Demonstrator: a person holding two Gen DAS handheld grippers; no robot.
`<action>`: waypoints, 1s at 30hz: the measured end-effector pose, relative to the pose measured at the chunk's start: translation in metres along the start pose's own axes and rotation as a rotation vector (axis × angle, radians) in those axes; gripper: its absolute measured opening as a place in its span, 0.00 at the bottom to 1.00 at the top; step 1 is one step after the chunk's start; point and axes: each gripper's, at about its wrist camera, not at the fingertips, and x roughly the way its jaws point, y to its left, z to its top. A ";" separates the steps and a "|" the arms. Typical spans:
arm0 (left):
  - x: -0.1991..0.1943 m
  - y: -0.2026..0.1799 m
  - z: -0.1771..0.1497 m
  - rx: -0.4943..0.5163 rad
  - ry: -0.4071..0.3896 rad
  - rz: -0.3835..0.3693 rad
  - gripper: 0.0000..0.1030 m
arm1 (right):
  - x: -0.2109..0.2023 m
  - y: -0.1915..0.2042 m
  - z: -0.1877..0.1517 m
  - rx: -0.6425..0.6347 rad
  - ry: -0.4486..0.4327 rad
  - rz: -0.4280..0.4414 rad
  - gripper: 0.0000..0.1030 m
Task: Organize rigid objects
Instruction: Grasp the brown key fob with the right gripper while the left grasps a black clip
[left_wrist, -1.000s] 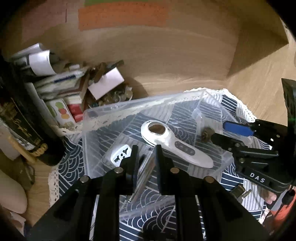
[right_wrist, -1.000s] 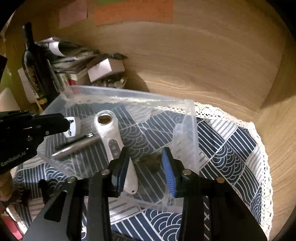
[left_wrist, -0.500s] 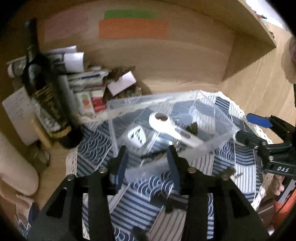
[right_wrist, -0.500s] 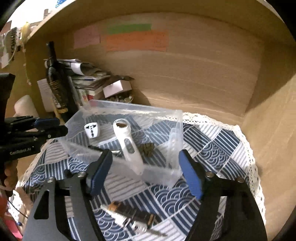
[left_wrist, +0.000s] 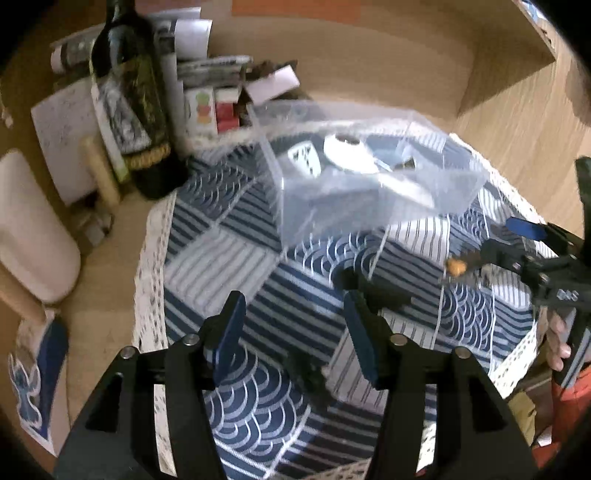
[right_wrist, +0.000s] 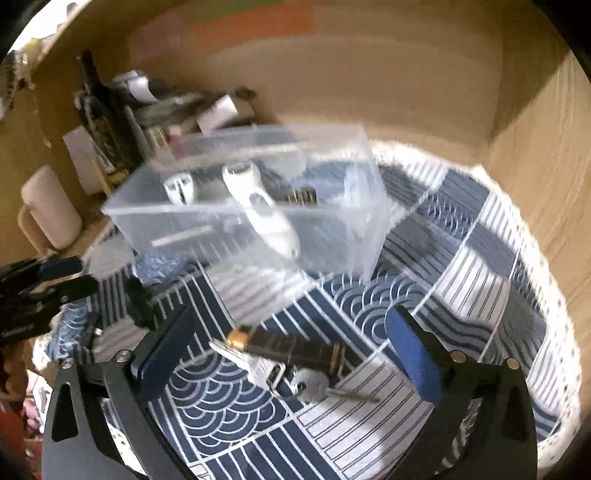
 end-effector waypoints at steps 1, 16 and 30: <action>0.001 0.000 -0.006 0.000 0.009 -0.002 0.54 | 0.006 0.000 -0.003 0.002 0.023 -0.010 1.00; 0.007 -0.016 -0.045 0.071 0.001 0.021 0.35 | 0.036 0.000 -0.012 0.011 0.125 -0.067 0.94; -0.009 -0.004 -0.022 0.016 -0.074 0.008 0.32 | 0.011 0.000 -0.001 0.026 0.050 -0.052 0.80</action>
